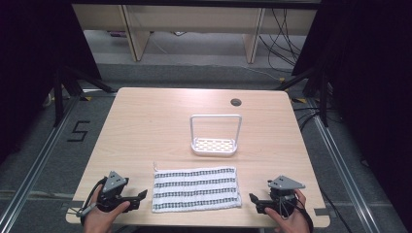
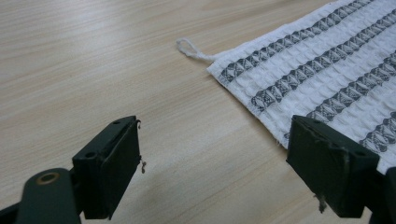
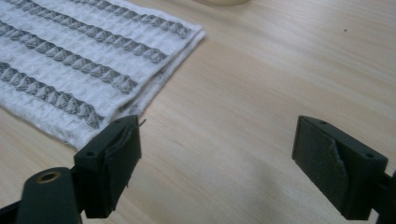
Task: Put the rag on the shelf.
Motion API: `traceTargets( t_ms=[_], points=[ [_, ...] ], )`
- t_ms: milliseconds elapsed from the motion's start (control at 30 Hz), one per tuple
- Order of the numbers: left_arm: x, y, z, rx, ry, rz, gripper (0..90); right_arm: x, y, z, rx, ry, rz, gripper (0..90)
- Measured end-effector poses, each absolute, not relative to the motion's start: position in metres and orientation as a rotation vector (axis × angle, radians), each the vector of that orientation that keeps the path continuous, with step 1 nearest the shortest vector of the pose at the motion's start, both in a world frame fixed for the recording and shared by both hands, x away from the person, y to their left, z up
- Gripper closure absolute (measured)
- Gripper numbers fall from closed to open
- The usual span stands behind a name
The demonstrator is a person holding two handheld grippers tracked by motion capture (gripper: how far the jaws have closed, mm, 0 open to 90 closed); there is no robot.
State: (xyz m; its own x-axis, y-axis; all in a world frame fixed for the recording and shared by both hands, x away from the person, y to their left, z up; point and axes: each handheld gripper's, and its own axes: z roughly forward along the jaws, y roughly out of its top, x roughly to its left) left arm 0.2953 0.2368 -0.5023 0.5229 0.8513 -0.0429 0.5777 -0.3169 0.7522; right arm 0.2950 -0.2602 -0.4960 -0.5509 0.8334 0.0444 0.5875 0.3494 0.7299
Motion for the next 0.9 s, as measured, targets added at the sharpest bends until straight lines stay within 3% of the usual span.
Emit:
traceTargets(
  t_ms=[400,500,533,900],
  points=[
    [0.296,0.233,-0.503,2.007,1.155,0.449,16.8,0.296,-0.262,-0.495,1.244,2.316,0.992,21.1],
    [0.296,0.232,-0.503,1.993,1.148,0.427,17.0,0.295,-0.263,-0.495,1.262,2.298,0.998,21.1],
    [0.296,0.23,-0.502,1.956,1.149,0.364,17.0,0.296,-0.263,-0.496,1.228,2.287,0.996,21.1],
    [0.298,0.211,-0.497,1.921,1.101,0.349,16.6,0.294,-0.26,-0.495,1.216,2.3,0.992,18.9]
  ],
)
